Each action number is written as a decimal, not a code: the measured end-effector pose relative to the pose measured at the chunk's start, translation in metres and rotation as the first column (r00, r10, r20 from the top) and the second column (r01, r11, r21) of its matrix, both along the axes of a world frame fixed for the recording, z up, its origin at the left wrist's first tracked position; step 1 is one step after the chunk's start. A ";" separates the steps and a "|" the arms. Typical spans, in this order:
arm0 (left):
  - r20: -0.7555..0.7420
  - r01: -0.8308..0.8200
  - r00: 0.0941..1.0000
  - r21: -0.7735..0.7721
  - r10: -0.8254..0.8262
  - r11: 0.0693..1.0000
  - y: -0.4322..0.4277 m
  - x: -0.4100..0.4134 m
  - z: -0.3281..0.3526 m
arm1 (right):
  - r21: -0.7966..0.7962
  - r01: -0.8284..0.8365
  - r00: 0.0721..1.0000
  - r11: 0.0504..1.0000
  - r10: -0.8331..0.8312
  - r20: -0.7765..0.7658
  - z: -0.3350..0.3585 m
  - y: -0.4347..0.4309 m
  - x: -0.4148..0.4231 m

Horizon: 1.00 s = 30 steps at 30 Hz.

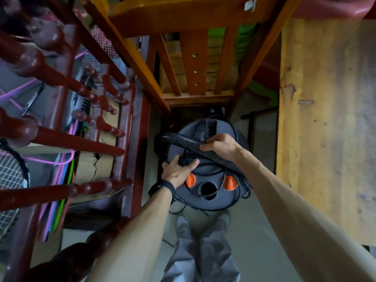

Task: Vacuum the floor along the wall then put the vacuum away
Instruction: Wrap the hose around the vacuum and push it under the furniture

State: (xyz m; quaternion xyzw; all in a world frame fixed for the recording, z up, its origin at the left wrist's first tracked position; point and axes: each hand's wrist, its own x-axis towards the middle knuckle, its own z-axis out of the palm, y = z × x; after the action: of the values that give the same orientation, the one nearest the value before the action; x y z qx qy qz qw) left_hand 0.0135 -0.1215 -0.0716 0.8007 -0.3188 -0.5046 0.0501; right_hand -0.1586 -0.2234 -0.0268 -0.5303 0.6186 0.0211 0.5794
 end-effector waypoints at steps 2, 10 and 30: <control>-0.005 0.006 1.000 -0.003 -0.006 1.000 0.003 0.003 -0.002 | -0.030 -0.025 1.000 0.999 0.024 -0.005 -0.002 0.009 -0.001; 0.015 -0.006 1.000 -0.035 0.007 0.999 0.014 0.001 0.008 | -0.533 -0.360 0.922 0.766 0.205 -0.329 -0.002 0.060 -0.030; 0.107 0.397 0.917 -0.152 -0.385 0.905 0.043 0.009 0.000 | -0.417 -0.171 0.876 0.892 -0.056 -0.479 -0.014 0.152 -0.034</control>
State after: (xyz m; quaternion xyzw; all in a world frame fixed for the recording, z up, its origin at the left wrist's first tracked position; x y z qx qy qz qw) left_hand 0.0227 -0.0786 -0.0711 0.7315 -0.5165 -0.4451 0.0044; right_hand -0.1930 -0.0709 -0.0412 -0.6458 0.7138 0.0264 0.2697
